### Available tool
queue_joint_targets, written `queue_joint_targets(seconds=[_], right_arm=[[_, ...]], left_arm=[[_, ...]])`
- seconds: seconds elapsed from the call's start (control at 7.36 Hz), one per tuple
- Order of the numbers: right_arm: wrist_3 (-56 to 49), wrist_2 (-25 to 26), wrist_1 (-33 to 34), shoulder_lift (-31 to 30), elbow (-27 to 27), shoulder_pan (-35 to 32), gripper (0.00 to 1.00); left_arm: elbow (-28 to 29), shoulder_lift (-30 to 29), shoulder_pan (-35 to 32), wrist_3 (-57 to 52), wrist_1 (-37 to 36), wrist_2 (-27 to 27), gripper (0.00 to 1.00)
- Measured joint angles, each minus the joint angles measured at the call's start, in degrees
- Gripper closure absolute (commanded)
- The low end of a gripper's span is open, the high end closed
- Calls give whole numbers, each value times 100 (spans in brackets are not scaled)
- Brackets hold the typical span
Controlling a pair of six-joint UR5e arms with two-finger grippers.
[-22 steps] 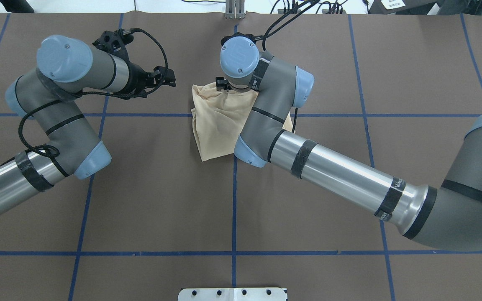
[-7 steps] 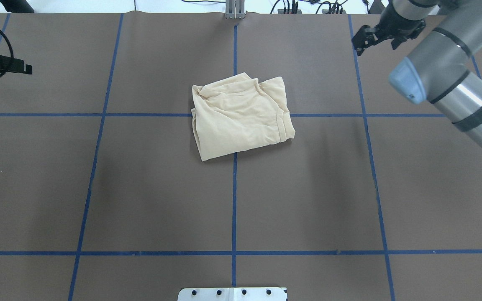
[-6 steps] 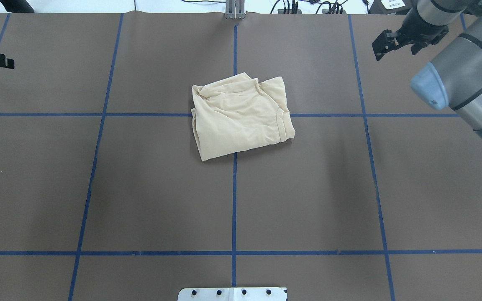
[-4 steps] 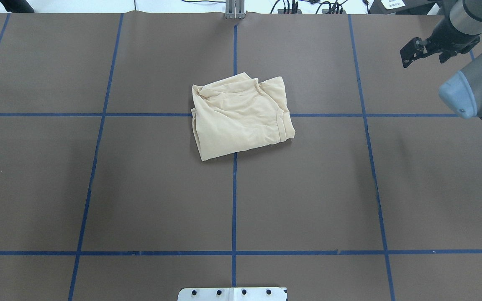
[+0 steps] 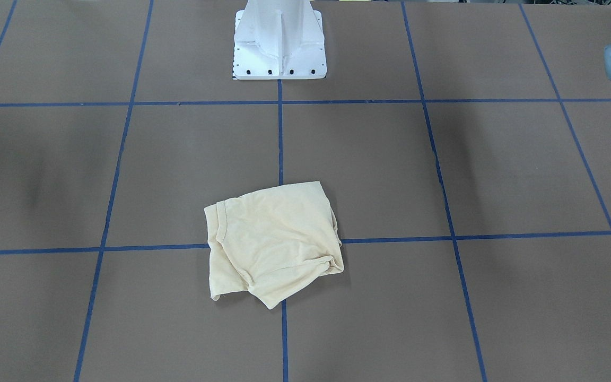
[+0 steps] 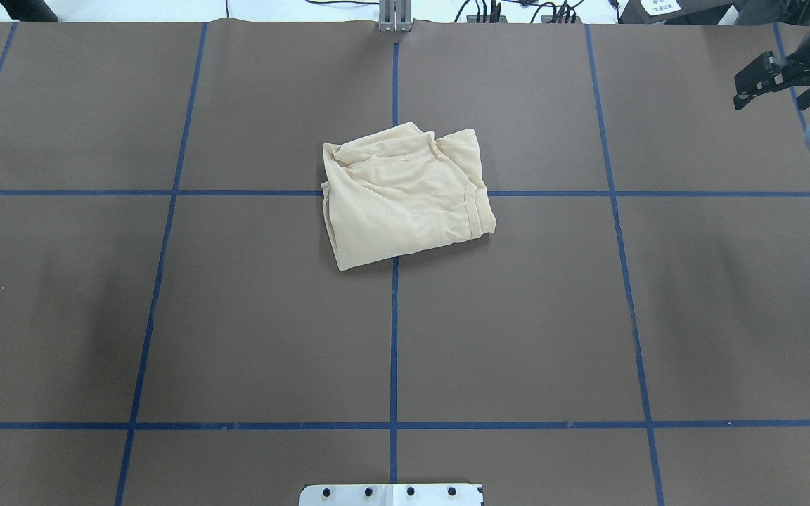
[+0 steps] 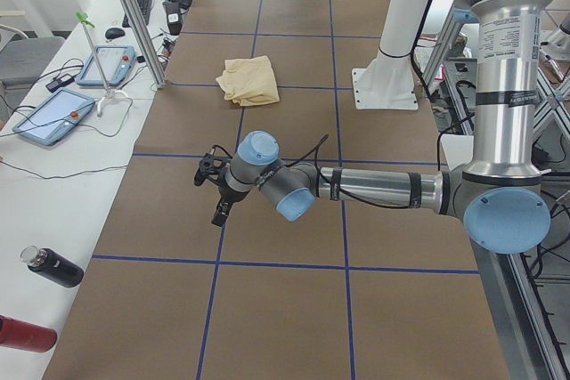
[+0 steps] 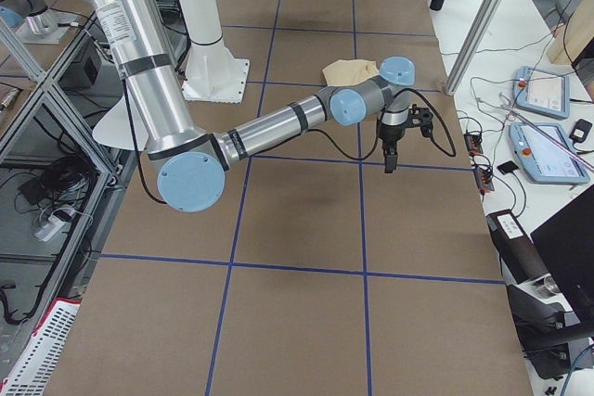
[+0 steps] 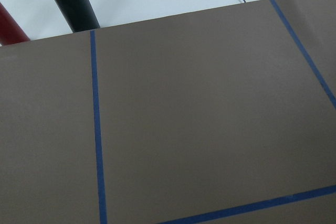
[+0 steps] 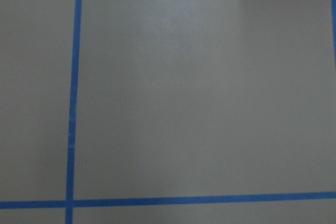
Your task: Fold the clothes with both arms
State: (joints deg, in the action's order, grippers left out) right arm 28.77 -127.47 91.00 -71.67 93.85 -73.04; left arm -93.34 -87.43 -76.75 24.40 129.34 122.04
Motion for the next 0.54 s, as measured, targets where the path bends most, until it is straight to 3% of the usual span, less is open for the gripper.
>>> queue_joint_targets(seconds=[0.27, 0.54], right_arm=[[-1160, -118, 279, -406, 10, -455, 0], [-2470, -166, 997, -685, 125, -1009, 0]], left_arm=[[-186, -99, -292, -1387, -1394, 39, 0], [-292, -217, -584, -2582, -2616, 76, 0]])
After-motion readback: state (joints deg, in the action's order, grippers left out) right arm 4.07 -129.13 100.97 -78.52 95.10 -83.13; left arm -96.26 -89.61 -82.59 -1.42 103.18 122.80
